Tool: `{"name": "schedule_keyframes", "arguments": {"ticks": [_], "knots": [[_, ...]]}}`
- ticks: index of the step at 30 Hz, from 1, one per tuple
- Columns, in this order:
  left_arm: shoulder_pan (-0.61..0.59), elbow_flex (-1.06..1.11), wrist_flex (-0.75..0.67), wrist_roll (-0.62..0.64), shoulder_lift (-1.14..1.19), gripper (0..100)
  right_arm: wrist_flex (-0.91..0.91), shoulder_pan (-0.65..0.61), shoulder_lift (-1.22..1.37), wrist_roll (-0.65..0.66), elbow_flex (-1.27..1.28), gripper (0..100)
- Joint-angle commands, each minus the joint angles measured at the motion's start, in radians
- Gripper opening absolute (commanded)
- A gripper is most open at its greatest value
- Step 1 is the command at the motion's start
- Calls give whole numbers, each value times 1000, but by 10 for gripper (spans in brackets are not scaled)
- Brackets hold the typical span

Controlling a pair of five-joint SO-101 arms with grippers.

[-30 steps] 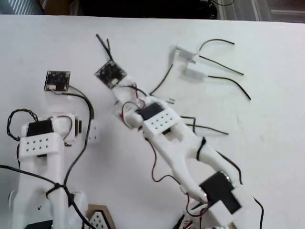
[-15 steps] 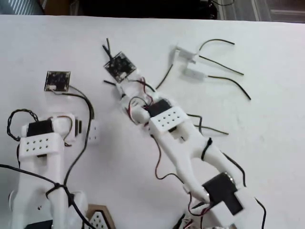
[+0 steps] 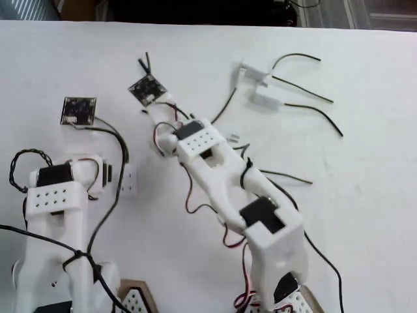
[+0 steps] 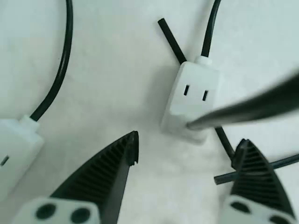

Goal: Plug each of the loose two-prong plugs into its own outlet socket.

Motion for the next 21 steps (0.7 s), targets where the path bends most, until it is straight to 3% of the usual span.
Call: {"name": "schedule_keyframes", "arguments": {"ticks": [1, 5, 12, 21], "knots": [[-12, -5, -18, 3, -30, 142, 10, 18, 68, -6, -140, 319], [-12, -5, -18, 3, -30, 142, 12, 33, 165, -6, -224, 286], [-12, 28, -64, 2, -36, 142, 5, 108, 205, -6, -318, 34], [-12, 35, -75, 2, -36, 142, -2, 206, 88, 0, -334, 19]]}}
